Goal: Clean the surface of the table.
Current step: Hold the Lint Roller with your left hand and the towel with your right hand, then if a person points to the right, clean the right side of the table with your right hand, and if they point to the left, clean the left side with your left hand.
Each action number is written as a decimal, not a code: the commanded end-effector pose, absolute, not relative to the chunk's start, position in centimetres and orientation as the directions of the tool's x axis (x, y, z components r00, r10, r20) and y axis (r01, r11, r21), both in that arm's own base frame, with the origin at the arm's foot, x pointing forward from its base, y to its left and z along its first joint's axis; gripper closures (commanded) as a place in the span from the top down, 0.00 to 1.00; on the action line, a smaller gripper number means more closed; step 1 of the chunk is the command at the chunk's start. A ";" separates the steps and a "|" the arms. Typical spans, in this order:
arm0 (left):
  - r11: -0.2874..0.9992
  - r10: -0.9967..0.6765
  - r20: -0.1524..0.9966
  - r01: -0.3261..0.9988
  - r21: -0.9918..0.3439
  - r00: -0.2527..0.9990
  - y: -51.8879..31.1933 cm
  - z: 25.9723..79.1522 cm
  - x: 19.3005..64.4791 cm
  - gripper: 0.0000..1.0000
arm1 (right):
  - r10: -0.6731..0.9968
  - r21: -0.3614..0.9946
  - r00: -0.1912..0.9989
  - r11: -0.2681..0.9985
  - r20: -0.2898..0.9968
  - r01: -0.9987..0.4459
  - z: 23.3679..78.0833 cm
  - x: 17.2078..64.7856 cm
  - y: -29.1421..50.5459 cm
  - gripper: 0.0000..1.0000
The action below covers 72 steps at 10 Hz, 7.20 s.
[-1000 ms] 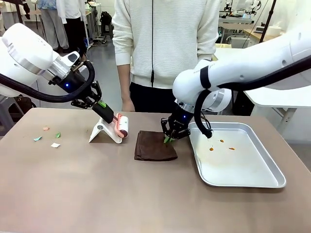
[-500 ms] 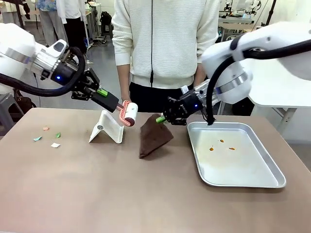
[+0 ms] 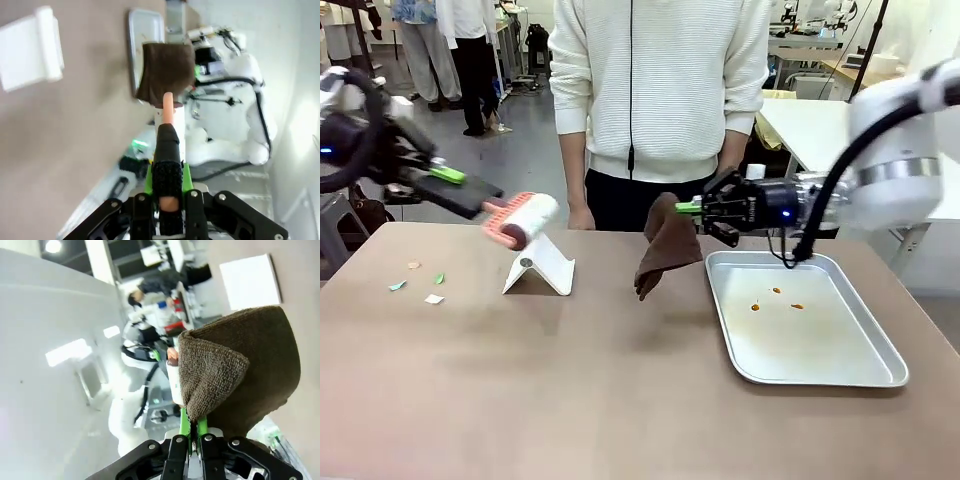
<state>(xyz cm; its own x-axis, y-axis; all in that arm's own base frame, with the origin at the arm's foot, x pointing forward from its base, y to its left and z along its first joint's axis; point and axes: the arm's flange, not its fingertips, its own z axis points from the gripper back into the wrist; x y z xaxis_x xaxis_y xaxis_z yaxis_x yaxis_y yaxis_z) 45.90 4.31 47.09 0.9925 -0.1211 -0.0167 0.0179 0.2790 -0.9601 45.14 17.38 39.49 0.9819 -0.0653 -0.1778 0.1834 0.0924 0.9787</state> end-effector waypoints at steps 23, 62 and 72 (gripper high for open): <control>0.077 0.503 0.017 -0.025 -0.997 0.864 29.3 32.8 32.0 0.00 | -0.356 0.982 0.916 0.040 0.187 -0.185 36.1 28.4 -17.0 0.00; 0.461 0.677 0.104 -0.310 -0.831 0.729 27.3 29.5 37.9 0.22 | -0.356 0.982 0.916 0.040 0.187 -0.185 36.1 28.4 -17.0 0.00; 0.500 0.656 0.101 -0.330 -0.801 0.748 19.1 29.7 42.5 0.22 | -0.356 0.982 0.916 0.040 0.187 -0.185 36.1 28.4 -17.0 0.00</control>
<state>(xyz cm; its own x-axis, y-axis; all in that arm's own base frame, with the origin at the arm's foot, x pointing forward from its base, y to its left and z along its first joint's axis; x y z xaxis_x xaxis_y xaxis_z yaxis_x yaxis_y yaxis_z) 42.95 20.45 31.23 0.7451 0.6554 0.1237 -0.2905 0.4859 -0.8243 28.59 -16.92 35.29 0.9100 -0.3597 0.2064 -0.2039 0.0453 0.9779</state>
